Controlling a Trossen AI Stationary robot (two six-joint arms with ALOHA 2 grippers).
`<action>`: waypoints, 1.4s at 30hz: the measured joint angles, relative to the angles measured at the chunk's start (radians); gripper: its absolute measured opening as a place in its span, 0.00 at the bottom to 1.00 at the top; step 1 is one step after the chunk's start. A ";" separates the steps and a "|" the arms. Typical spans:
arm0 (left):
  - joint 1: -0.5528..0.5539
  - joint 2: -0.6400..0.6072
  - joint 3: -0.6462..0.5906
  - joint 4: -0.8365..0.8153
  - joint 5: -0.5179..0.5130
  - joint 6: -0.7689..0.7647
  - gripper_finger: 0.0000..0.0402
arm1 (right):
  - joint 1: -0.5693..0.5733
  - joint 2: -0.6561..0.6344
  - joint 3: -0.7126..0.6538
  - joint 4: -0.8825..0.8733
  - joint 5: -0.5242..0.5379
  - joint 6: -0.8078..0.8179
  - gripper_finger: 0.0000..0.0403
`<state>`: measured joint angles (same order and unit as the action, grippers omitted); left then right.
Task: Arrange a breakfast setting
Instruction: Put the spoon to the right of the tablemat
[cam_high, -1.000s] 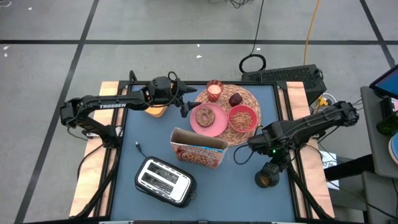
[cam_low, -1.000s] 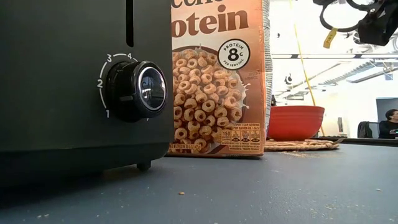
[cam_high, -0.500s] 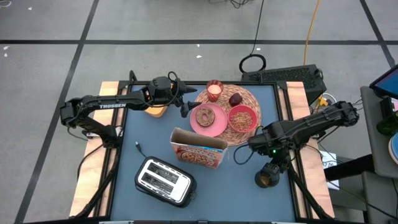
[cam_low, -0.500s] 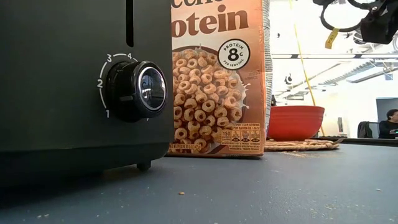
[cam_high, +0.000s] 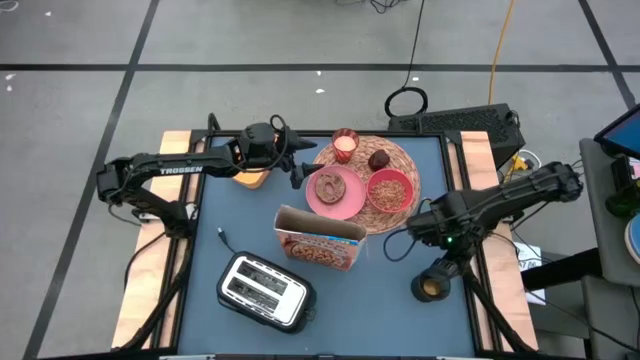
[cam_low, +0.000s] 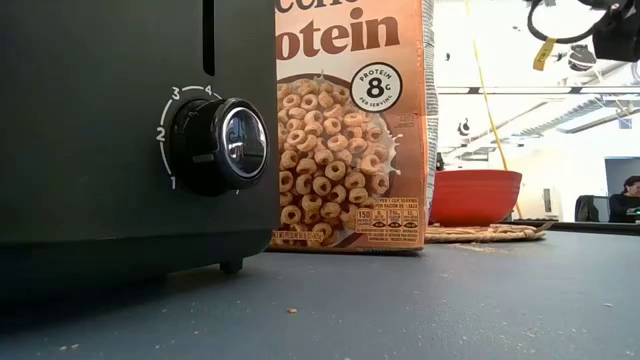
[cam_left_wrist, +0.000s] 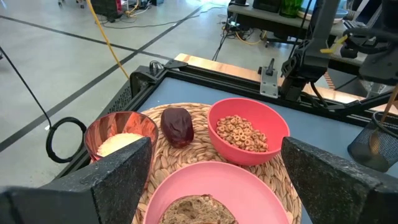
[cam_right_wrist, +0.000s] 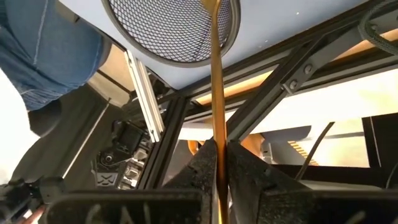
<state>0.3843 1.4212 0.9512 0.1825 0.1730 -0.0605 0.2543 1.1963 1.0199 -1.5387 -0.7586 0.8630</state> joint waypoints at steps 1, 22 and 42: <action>0.000 0.000 0.000 0.000 0.000 0.000 0.90 | 0.000 -0.011 0.000 0.000 0.000 0.005 0.05; 0.000 0.000 0.000 0.000 0.000 0.000 0.90 | 0.000 -0.303 0.000 0.000 -0.058 0.266 0.05; 0.000 0.000 0.000 0.000 0.000 0.000 0.90 | 0.000 -0.482 0.000 0.079 -0.056 0.461 0.05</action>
<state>0.3846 1.4212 0.9512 0.1829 0.1730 -0.0602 0.2539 0.7142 1.0199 -1.4601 -0.8146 1.3239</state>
